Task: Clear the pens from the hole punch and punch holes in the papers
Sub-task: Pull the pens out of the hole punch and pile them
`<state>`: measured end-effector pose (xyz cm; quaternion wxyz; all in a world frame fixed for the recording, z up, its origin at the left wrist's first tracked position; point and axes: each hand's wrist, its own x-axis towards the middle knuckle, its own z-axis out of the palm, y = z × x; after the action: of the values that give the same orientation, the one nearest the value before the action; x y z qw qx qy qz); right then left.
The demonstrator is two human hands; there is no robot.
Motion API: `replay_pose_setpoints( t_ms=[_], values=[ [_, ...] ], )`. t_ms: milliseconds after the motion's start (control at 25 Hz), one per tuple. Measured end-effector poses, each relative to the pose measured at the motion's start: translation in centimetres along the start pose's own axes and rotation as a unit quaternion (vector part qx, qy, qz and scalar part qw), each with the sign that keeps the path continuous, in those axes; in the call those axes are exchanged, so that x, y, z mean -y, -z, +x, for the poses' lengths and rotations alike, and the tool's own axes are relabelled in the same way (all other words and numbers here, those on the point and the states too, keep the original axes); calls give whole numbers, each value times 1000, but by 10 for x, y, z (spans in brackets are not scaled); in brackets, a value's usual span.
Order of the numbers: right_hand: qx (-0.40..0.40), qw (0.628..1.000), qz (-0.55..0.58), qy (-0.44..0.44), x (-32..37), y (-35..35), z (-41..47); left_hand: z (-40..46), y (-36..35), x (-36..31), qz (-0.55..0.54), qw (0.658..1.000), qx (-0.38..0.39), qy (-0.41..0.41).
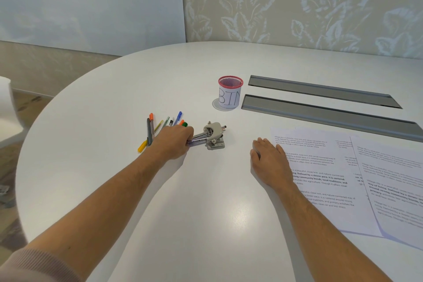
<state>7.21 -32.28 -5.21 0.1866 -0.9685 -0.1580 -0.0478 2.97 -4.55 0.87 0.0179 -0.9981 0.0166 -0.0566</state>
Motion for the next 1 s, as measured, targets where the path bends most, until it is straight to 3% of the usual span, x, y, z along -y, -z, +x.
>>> replay_pose_setpoints(
  t_ms=[360, 600, 1000],
  values=[
    [0, 1000, -7, 1, -1, -2, 1, -7, -10, 7, 23, 998, -54, -22],
    [-7, 1000, -5, 3, -1, -2, 1, -11, -12, 15, 10, 999, -37, -13],
    [-1, 1000, -11, 5, -3, -3, 1, -20, -3, 18, 104, 994, 24, 12]
  ],
)
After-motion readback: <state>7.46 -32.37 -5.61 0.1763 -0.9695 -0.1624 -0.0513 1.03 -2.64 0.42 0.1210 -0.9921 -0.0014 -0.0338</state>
